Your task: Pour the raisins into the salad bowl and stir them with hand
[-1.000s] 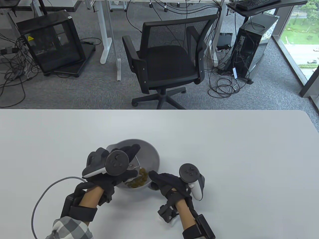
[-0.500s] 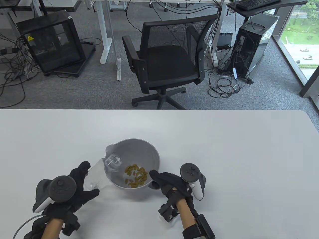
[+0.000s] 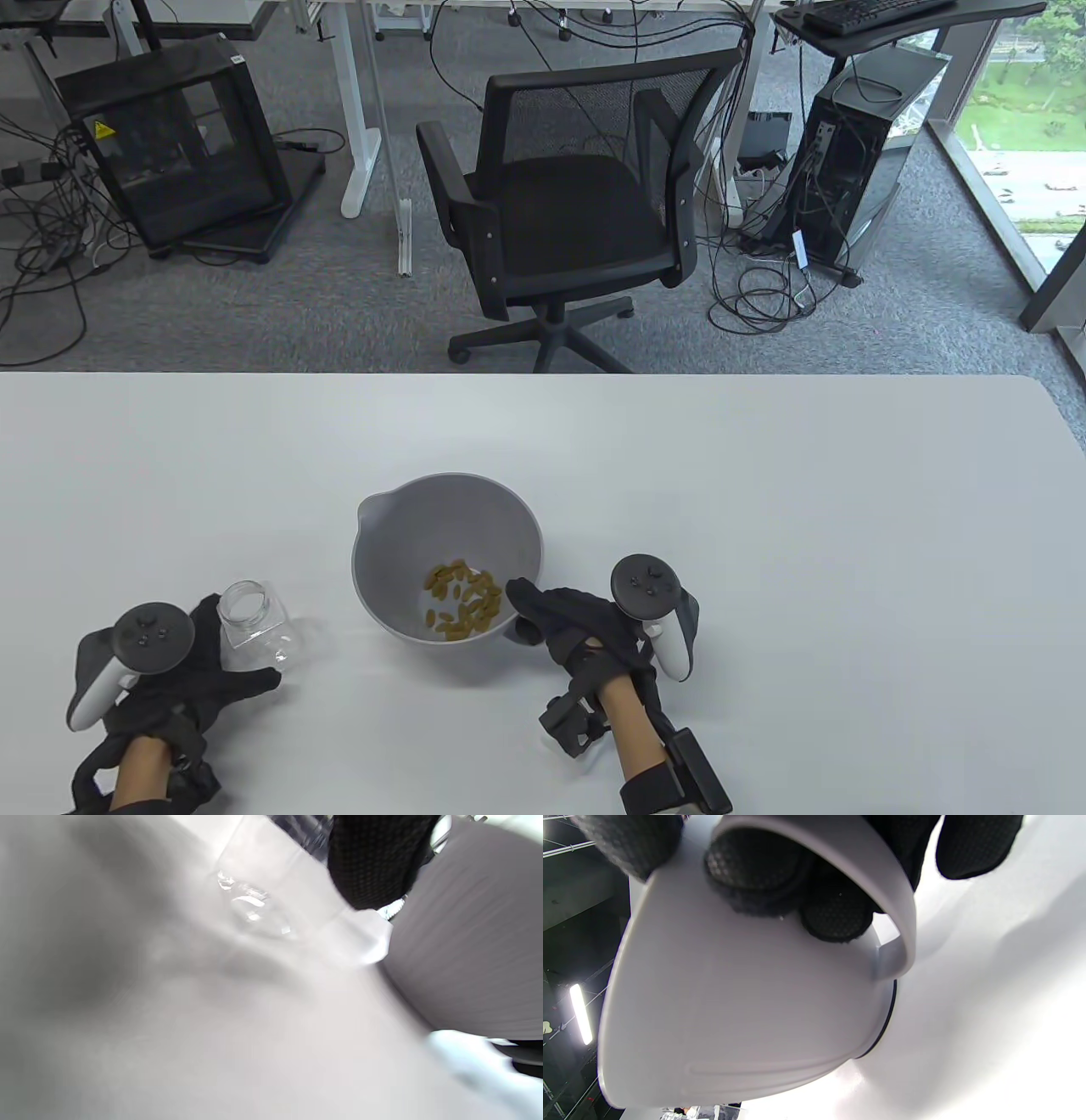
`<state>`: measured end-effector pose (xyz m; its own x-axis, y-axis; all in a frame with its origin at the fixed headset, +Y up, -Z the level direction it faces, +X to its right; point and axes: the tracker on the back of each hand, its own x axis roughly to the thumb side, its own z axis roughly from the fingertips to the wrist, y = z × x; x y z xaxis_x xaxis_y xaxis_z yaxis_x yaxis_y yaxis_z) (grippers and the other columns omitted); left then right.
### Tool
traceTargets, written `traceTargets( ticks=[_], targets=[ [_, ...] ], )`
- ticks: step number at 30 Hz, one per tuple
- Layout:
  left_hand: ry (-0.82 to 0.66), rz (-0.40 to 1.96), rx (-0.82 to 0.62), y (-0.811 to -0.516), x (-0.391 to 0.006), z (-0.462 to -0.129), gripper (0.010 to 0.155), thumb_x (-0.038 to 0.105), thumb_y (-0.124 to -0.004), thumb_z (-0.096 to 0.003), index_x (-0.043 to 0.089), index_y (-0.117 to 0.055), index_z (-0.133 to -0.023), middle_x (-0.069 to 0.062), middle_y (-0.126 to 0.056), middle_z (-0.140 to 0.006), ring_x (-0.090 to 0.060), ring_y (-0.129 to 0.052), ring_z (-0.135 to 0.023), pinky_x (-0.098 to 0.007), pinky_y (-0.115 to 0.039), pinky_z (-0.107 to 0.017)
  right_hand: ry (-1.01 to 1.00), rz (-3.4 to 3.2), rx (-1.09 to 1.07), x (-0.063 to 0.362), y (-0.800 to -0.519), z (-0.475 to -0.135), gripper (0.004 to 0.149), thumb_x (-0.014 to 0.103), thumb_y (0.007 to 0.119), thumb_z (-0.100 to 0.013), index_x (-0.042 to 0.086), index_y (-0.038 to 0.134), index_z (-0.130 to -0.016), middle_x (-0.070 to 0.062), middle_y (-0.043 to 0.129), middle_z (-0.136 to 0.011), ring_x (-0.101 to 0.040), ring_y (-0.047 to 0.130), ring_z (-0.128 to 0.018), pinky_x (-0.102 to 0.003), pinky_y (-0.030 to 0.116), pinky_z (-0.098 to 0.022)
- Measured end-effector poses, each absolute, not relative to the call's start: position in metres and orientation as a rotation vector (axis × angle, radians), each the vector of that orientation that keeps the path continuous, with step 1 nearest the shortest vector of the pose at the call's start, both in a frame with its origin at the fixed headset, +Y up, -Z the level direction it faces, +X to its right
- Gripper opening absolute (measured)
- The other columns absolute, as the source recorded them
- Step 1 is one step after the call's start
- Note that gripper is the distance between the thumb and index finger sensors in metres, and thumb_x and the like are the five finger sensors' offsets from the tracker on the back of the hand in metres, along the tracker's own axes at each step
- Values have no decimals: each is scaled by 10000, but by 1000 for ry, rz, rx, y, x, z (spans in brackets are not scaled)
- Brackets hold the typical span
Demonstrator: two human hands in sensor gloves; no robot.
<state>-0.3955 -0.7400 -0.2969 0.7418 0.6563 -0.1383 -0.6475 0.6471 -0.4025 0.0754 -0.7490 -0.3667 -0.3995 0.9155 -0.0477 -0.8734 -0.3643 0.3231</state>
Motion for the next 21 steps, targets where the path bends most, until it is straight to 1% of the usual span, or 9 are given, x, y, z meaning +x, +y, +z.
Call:
traceTargets(
  ticks=[2,5,7,8,11,13,15,17,21],
  targets=[
    [-49,835,-205,-695,-391,-282,1194,522,-851,-543,-33,72,-1059,-424,36,-1085,-734,-86,-967,-893,-161,-586,354,1953,166,75,-749,-366,587,676,651,-523,131,869,-508,-140,912,-715,-412,764,-820,-670,607,-588],
    [-106,759,272,-624,-344,-262,799,452,-743,-630,-25,-355,-1141,-387,-453,-1133,-672,-545,-964,-841,-445,-632,353,1949,160,75,-750,-365,586,674,650,-523,131,868,-511,-143,909,-721,-414,760,-823,-671,603,-590],
    [-225,665,342,-594,-287,-271,641,409,-749,-626,19,-578,-1106,-337,-667,-1088,-620,-718,-915,-808,-556,-625,348,1956,159,74,-749,-364,587,675,646,-523,132,868,-509,-142,910,-717,-411,762,-822,-670,605,-589],
    [-269,612,285,-587,-264,-280,618,411,-739,-631,40,-595,-1104,-319,-691,-1084,-597,-746,-910,-786,-575,-636,347,1956,159,74,-749,-365,586,675,645,-524,133,868,-508,-143,911,-715,-412,762,-820,-669,605,-590],
    [-272,343,-200,-588,-181,-345,633,492,-713,-631,105,-614,-1121,-274,-719,-1107,-556,-776,-930,-762,-586,-665,355,1953,171,75,-749,-366,587,677,644,-524,134,869,-509,-143,910,-717,-412,762,-820,-669,604,-590],
    [-193,148,-713,-620,-147,-402,671,502,-661,-629,113,-486,-1147,-258,-607,-1147,-542,-700,-975,-746,-549,-687,332,1969,165,74,-748,-364,586,675,644,-524,135,870,-507,-146,911,-716,-418,764,-815,-669,602,-591],
    [-23,50,-868,-655,-135,-437,634,441,-700,-595,90,-573,-1107,-264,-682,-1099,-528,-764,-930,-724,-593,-663,325,1976,163,74,-748,-364,587,672,646,-523,131,873,-506,-149,913,-712,-422,765,-812,-671,602,-588],
    [41,31,-875,-676,-130,-456,657,439,-699,-599,85,-530,-1126,-294,-607,-1129,-557,-700,-958,-715,-575,-677,335,1970,171,75,-748,-364,587,673,646,-522,132,874,-508,-149,911,-715,-422,764,-813,-671,601,-590],
    [-80,175,-932,-704,-111,-472,692,440,-684,-607,51,-467,-1137,-312,-531,-1145,-597,-596,-996,-758,-497,-679,342,1970,183,75,-748,-366,586,677,643,-523,139,873,-504,-143,913,-716,-416,767,-813,-668,604,-591]
  ],
)
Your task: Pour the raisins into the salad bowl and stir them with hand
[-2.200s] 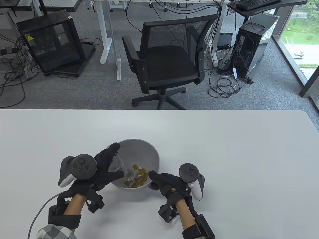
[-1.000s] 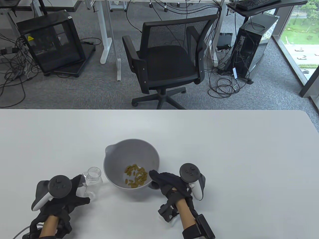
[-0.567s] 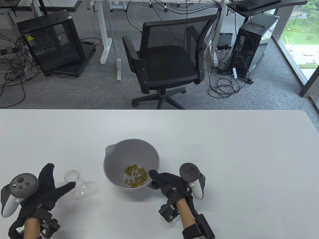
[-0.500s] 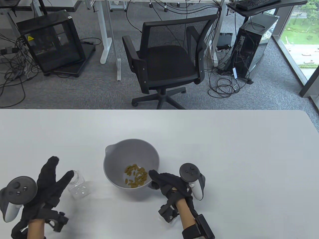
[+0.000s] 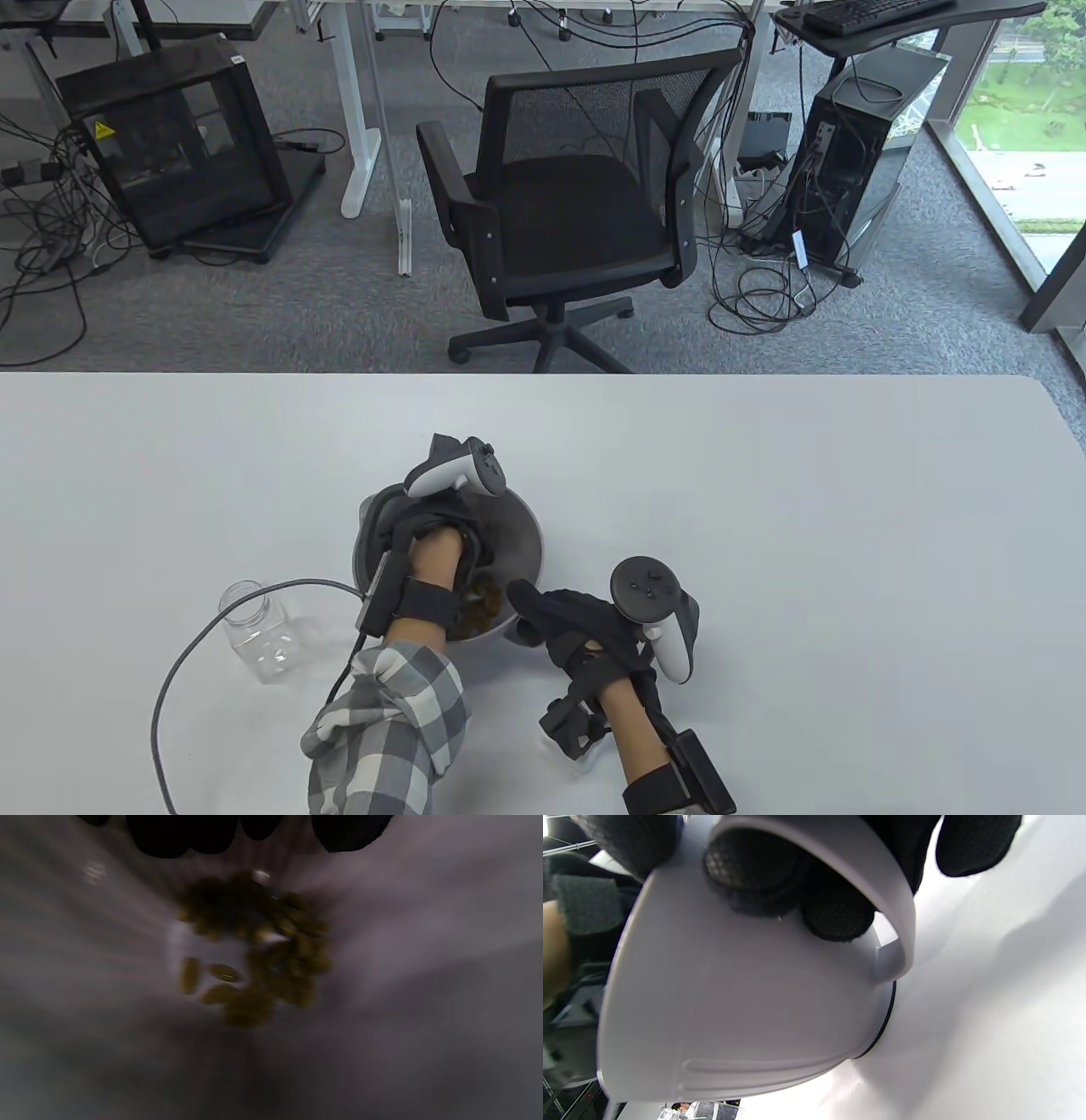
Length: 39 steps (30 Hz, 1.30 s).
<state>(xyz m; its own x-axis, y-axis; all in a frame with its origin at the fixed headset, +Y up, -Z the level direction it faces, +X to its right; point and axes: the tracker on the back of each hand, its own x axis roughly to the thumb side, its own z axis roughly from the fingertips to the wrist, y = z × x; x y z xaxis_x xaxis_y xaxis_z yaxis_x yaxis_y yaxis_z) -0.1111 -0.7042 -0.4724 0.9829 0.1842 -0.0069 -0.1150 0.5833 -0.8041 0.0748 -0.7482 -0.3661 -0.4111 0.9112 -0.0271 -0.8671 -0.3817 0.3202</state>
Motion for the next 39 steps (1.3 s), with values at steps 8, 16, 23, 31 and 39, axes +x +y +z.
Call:
traceTargets(
  ticks=[8,16,23,31,39],
  targets=[
    [59,101,-1012,-722,-121,-464,521,393,-773,-536,14,-983,-827,-265,-1039,-806,-530,-1003,-705,-678,-772,-536,305,1976,153,75,-747,-362,584,673,648,-517,133,871,-500,-124,911,-703,-399,771,-811,-666,602,-599],
    [-293,523,-990,-718,-109,-464,527,418,-723,-551,37,-904,-868,-276,-938,-889,-554,-866,-825,-671,-750,-586,298,1980,152,75,-747,-361,583,672,636,-519,138,869,-501,-112,912,-700,-390,777,-808,-659,605,-604],
    [87,64,-854,-719,-120,-467,548,409,-662,-601,44,-671,-1010,-291,-771,-943,-549,-783,-804,-663,-657,-625,282,1997,146,74,-747,-361,587,677,622,-511,145,870,-492,-102,918,-680,-378,792,-792,-654,615,-596],
    [-88,443,-1088,-728,-122,-457,469,423,-790,-508,73,-1076,-633,-209,-1098,-685,-492,-995,-674,-626,-844,-474,292,1974,170,78,-747,-363,585,670,636,-509,135,872,-492,-98,915,-675,-371,785,-791,-654,611,-598],
    [-261,177,-929,-720,-102,-462,548,489,-693,-560,133,-701,-978,-254,-612,-1019,-581,-592,-910,-720,-519,-671,288,1983,163,77,-748,-363,586,674,624,-512,142,869,-493,-92,914,-675,-367,788,-786,-652,612,-594]
  ],
)
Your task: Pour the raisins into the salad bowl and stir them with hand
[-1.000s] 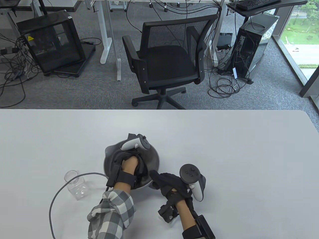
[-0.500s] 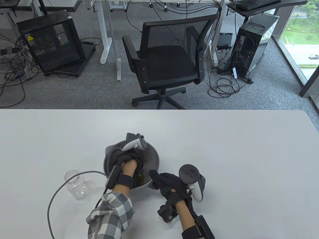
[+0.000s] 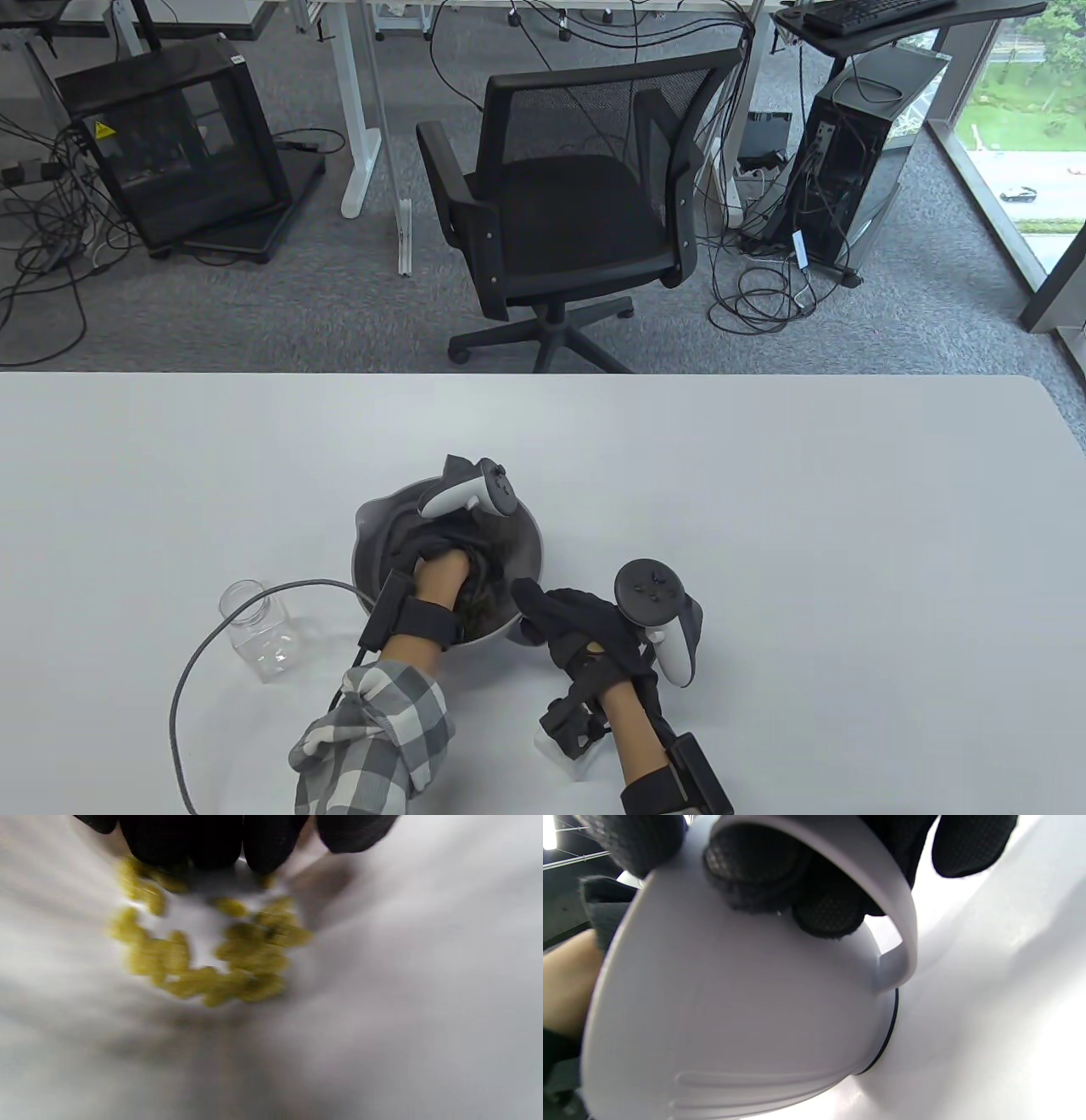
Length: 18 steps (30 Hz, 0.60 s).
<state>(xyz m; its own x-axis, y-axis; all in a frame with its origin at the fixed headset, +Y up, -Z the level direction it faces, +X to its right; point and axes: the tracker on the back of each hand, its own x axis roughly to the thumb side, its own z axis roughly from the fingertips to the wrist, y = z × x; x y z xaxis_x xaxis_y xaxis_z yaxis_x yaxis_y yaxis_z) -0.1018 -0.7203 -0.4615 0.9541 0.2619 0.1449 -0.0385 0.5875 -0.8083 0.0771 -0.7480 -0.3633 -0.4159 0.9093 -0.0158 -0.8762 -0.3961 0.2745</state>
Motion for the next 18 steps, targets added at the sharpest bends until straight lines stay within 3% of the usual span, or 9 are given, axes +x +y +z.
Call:
traceTargets(
  ticks=[2,3,5,6,8,9,12,16,18],
  targets=[
    [-341,345,-971,-724,-103,-460,470,419,-726,-539,79,-872,-828,-197,-757,-985,-541,-625,-890,-660,-687,-622,288,1986,171,77,-748,-363,586,678,622,-512,147,870,-493,-87,915,-674,-362,791,-786,-650,616,-593],
    [-350,414,-1014,-729,-105,-458,448,387,-762,-509,40,-955,-718,-199,-888,-891,-501,-814,-838,-598,-784,-577,283,1981,178,77,-747,-364,585,676,629,-510,143,870,-494,-89,913,-678,-363,785,-791,-652,613,-594],
    [-182,376,-1083,-739,-117,-456,483,439,-782,-495,47,-1046,-592,-165,-1022,-754,-454,-972,-697,-555,-890,-467,287,1991,198,77,-746,-365,585,678,631,-511,143,867,-502,-84,907,-690,-356,776,-804,-650,614,-595],
    [-136,361,-1054,-736,-121,-455,493,401,-801,-508,-8,-1064,-586,-206,-1040,-736,-481,-979,-665,-594,-889,-434,284,2007,183,77,-746,-365,584,679,625,-512,147,865,-502,-77,906,-690,-351,778,-804,-647,617,-595],
    [39,133,-962,-729,-125,-460,540,385,-743,-562,-76,-931,-770,-315,-872,-865,-584,-862,-728,-660,-784,-505,284,1990,179,77,-747,-364,585,678,625,-513,145,866,-500,-81,908,-685,-354,781,-798,-647,617,-593],
    [80,62,-921,-725,-125,-460,544,397,-699,-581,-18,-771,-924,-309,-685,-987,-534,-810,-771,-637,-737,-568,287,1982,172,77,-748,-364,584,675,626,-512,143,867,-498,-83,909,-681,-357,783,-794,-647,616,-593],
    [-71,52,-838,-722,-112,-463,583,437,-675,-592,50,-614,-1024,-309,-596,-1013,-572,-681,-853,-689,-619,-639,289,1962,152,77,-750,-364,588,677,624,-511,142,868,-492,-88,911,-674,-361,786,-786,-649,613,-592],
    [-340,275,-978,-728,-102,-461,496,430,-709,-547,71,-791,-879,-231,-563,-1019,-547,-540,-939,-642,-608,-663,285,1970,161,78,-750,-365,589,678,621,-511,145,869,-492,-85,914,-676,-360,787,-788,-648,615,-594],
    [-365,385,-997,-727,-104,-456,469,378,-764,-505,20,-923,-762,-210,-775,-954,-506,-708,-883,-600,-722,-611,292,1964,172,79,-750,-367,587,678,626,-509,144,871,-494,-83,913,-683,-355,784,-797,-649,612,-598]
  ],
)
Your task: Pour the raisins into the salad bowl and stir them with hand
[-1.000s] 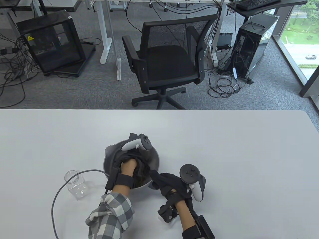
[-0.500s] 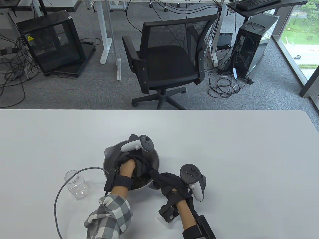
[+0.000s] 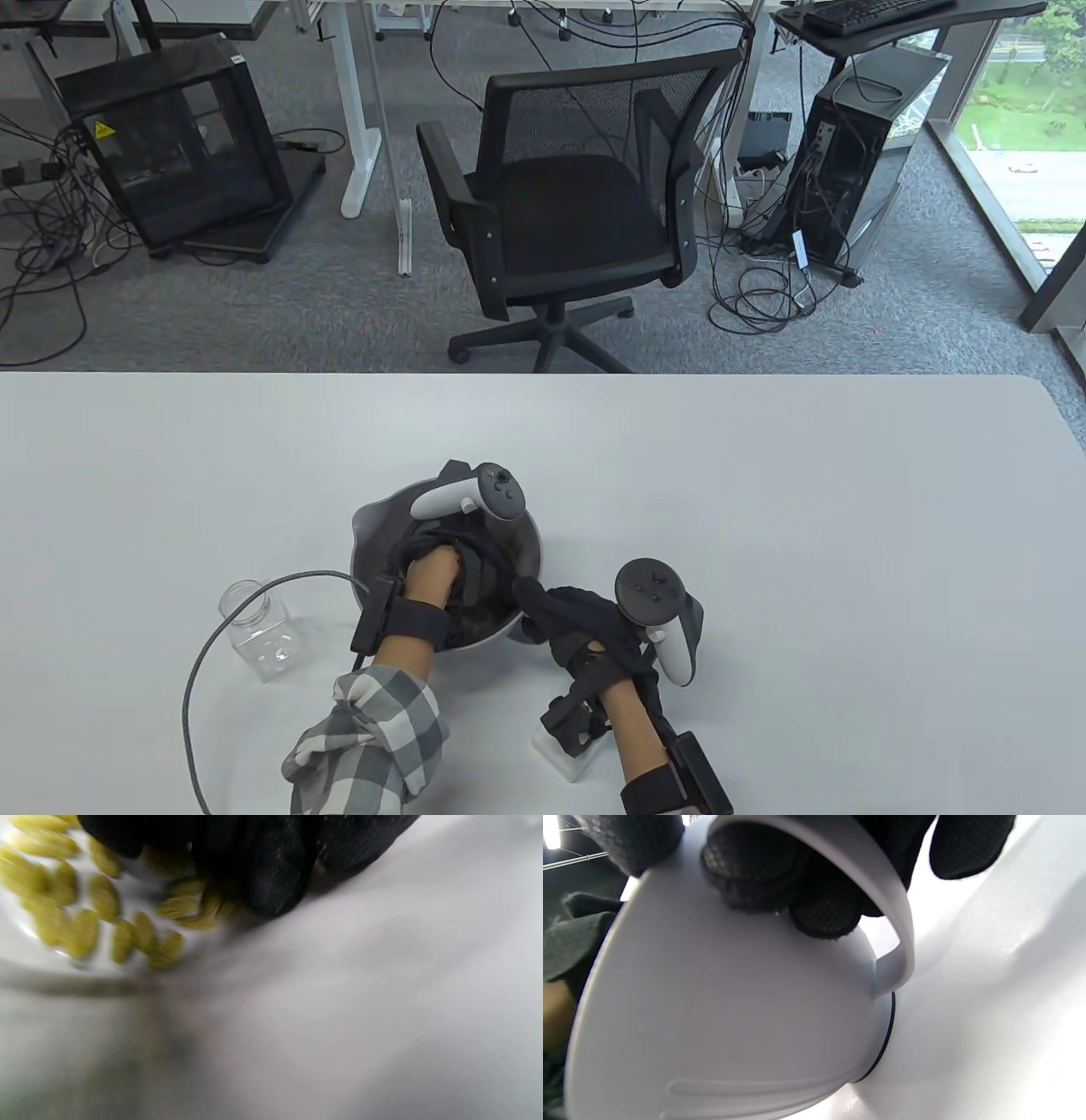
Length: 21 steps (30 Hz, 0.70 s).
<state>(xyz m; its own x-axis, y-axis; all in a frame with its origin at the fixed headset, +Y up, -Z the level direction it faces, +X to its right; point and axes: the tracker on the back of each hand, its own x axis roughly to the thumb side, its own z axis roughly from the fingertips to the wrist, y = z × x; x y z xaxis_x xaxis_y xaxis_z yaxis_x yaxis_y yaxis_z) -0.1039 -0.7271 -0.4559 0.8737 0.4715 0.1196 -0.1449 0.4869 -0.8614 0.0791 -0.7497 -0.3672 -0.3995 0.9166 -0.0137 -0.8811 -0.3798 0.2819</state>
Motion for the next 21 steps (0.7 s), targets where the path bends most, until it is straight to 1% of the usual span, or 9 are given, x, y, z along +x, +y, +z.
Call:
traceTargets(
  ticks=[3,4,6,9,11,15,17,19,21],
  targets=[
    [-162,293,-1088,-737,-118,-453,493,415,-786,-497,8,-1044,-606,-227,-985,-775,-496,-953,-674,-569,-883,-443,290,1969,181,79,-749,-369,588,680,625,-511,145,869,-495,-74,911,-685,-343,780,-805,-638,616,-601],
    [-73,199,-1021,-733,-122,-456,513,379,-794,-517,-56,-1044,-627,-274,-987,-780,-539,-955,-655,-617,-867,-434,282,1984,166,79,-749,-369,590,683,618,-511,150,868,-491,-68,913,-681,-338,786,-800,-632,622,-599],
    [36,33,-960,-730,-122,-460,561,373,-732,-561,-99,-880,-825,-346,-785,-918,-572,-847,-716,-650,-764,-521,289,1963,158,79,-750,-368,590,680,618,-513,147,870,-487,-74,915,-671,-345,788,-790,-630,625,-595],
    [-127,20,-968,-731,-108,-461,626,395,-722,-559,-55,-665,-990,-348,-549,-1016,-620,-637,-845,-699,-602,-622,284,1951,145,79,-751,-367,592,675,625,-509,138,874,-483,-84,918,-667,-351,789,-787,-635,618,-597],
    [-328,227,-999,-732,-102,-461,617,455,-716,-542,-21,-716,-935,-291,-477,-1014,-600,-506,-909,-665,-568,-655,288,1946,148,80,-752,-367,593,674,624,-512,138,875,-483,-86,918,-668,-353,789,-786,-634,616,-600],
    [-420,386,-1040,-731,-101,-461,518,373,-754,-503,-53,-925,-743,-283,-744,-951,-575,-750,-824,-624,-755,-569,281,1991,158,77,-749,-367,599,683,605,-512,154,880,-458,-66,929,-622,-320,811,-748,-602,646,-588],
    [-364,328,-1111,-736,-100,-460,501,369,-772,-482,-45,-1006,-640,-270,-923,-826,-523,-943,-688,-575,-888,-452,289,1965,163,78,-750,-368,600,681,611,-512,149,882,-455,-71,928,-615,-321,809,-742,-600,648,-581],
    [-234,217,-1085,-736,-105,-461,554,386,-780,-510,-90,-1026,-647,-305,-950,-781,-566,-967,-633,-612,-893,-403,290,1974,153,79,-751,-368,598,681,612,-513,150,882,-458,-67,927,-619,-318,809,-744,-594,655,-576],
    [-67,43,-992,-732,-113,-464,614,406,-744,-549,-133,-910,-790,-372,-837,-866,-615,-868,-691,-673,-800,-477,280,1974,148,78,-750,-368,598,682,608,-514,154,883,-456,-63,930,-616,-316,814,-740,-589,663,-571]
  ],
)
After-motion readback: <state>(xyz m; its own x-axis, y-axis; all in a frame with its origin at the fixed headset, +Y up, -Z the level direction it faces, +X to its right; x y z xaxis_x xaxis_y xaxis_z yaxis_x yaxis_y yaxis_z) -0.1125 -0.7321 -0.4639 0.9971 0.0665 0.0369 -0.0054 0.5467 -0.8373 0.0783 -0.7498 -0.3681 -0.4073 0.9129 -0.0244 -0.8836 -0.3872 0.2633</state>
